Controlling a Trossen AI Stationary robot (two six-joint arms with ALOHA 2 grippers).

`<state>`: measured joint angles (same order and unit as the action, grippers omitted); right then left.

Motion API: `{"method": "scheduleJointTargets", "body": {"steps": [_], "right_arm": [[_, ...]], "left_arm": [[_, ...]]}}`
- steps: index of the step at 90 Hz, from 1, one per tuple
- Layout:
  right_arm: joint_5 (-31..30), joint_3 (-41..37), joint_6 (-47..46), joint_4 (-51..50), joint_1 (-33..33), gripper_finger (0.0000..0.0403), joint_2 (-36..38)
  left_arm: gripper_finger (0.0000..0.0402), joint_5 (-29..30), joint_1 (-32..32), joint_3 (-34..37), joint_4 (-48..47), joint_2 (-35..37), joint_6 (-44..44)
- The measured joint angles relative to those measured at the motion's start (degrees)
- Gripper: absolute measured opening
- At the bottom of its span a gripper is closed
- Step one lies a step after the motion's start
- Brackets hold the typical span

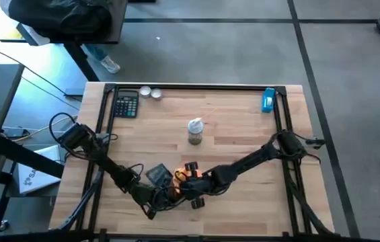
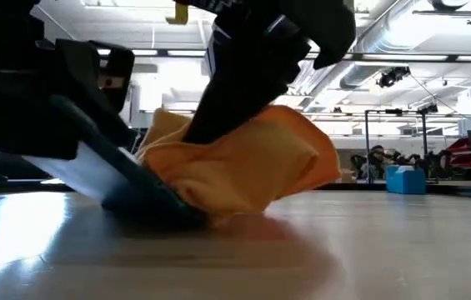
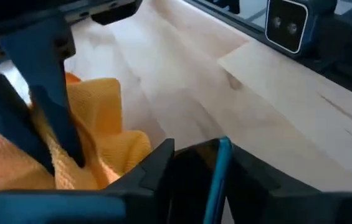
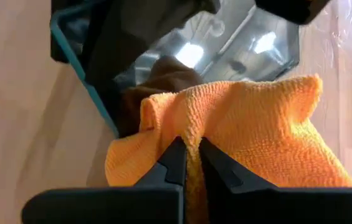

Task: Apply microfiber cloth
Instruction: Wipe the front of the blue tablet using the orange microfiber cloth

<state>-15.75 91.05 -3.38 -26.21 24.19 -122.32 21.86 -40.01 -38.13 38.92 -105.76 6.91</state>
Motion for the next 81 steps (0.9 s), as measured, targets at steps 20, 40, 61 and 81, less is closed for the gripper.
{"method": "scheduleJointTargets", "body": {"steps": [20, 40, 61, 81], "right_arm": [[0.17, 0.00, 0.01, 0.37, -0.17, 0.0000, 0.00], [0.12, 0.00, 0.85, 1.02, -0.73, 0.0000, -0.77], [-0.35, 0.00, 0.87, -3.44, -1.08, 0.0000, -1.11], [-0.57, 0.00, 0.85, -3.78, -1.08, 0.0000, -1.11]], "left_arm": [[0.0160, 2.78, -0.80, 0.04, -0.41, -0.07, -1.52], [0.0174, 5.26, -1.16, 0.07, -0.41, 0.64, -1.40], [0.0174, 9.78, -2.43, 0.04, -2.65, 2.84, 1.36], [0.0174, 15.54, -4.85, 0.04, -7.84, 4.83, -2.67]]}}
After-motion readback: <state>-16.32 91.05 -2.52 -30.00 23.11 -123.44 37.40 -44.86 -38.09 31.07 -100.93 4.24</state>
